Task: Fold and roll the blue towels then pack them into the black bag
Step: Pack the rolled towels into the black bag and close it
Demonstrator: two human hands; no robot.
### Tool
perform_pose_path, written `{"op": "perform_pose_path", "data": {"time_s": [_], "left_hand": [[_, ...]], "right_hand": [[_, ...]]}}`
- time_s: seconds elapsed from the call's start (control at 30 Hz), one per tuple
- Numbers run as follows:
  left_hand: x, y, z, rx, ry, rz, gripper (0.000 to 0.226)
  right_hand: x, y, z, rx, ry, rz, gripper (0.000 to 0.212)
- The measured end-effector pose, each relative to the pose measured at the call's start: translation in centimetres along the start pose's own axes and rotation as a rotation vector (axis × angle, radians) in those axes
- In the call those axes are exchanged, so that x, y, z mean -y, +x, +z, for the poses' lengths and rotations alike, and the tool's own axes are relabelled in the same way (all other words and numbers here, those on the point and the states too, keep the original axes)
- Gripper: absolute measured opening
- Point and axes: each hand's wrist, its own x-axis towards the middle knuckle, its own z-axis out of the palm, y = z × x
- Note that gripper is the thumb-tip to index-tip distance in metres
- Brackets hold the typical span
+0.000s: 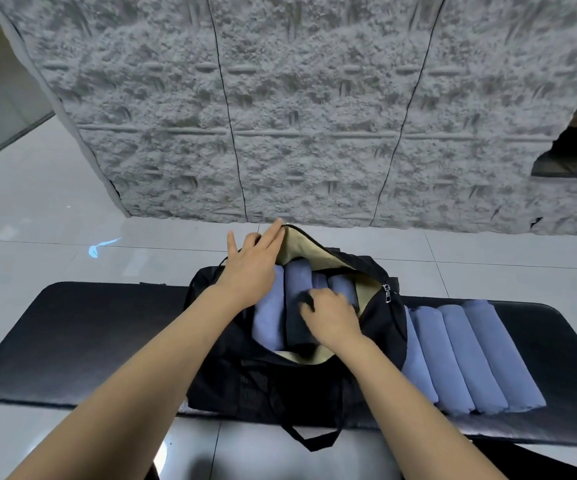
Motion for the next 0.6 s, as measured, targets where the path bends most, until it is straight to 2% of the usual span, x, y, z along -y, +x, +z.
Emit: {"op": "perform_pose_path", "data": {"time_s": [0.1, 0.17, 0.2, 0.27, 0.33, 0.47, 0.6], "left_hand": [[-0.3, -0.3, 0.1, 0.023, 0.001, -0.009, 0.078], [-0.5, -0.3, 0.1, 0.031, -0.004, -0.023, 0.077], [-0.8, -0.3, 0.1, 0.035, -0.005, -0.033, 0.076], [-1.3, -0.4, 0.2, 0.043, -0.004, -0.057, 0.076], [-1.7, -0.5, 0.2, 0.050, -0.009, -0.077, 0.075], [-2.3, -0.7, 0.3, 0.059, -0.003, -0.092, 0.074], [-2.4, -0.9, 0.0, 0.081, 0.018, -0.091, 0.073]], "right_hand": [[-3.9, -2.8, -2.7, -0.340, 0.217, -0.146, 0.024], [-7.7, -4.4, -3.7, -0.511, 0.289, -0.082, 0.023], [-9.7, -5.0, -3.9, -0.529, 0.302, 0.005, 0.023], [-13.2, -5.8, -3.3, -0.431, 0.210, 0.209, 0.022], [-15.2, -6.3, -1.9, -0.232, 0.046, 0.335, 0.029], [-15.3, -6.8, 0.0, -0.033, -0.097, 0.364, 0.041], [-13.9, -6.8, 1.0, 0.065, -0.247, 0.411, 0.075]]}}
